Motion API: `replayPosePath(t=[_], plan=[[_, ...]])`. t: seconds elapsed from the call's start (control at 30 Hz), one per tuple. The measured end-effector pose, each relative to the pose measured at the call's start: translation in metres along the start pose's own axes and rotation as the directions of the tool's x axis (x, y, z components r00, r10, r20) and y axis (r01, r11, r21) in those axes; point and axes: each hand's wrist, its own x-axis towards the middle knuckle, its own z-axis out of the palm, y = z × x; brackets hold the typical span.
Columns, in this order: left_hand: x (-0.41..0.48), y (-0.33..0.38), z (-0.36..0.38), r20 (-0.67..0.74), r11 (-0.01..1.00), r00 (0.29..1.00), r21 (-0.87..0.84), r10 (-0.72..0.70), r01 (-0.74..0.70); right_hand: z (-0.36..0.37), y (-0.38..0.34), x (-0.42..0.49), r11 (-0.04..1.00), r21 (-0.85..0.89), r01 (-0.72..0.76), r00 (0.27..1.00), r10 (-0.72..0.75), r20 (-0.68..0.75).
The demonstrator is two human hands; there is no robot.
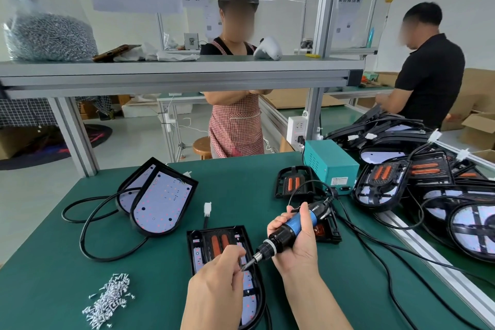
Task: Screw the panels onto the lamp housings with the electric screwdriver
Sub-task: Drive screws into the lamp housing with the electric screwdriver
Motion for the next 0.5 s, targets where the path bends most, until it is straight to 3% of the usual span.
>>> replayPosePath(t=[0.2,0.5], plan=[[0.0024,0.0046,0.0001,-0.079,0.976,0.982,0.147,0.173,-0.16,0.0021,0.0023,0.0003,1.0,-0.003,0.001,1.0,-0.001,-0.004],[0.0006,-0.0041,0.0018,-0.049,0.986,0.987,0.082,0.15,-0.146,0.0004,0.001,-0.0018,1.0,0.005,0.006,1.0,-0.006,-0.007]])
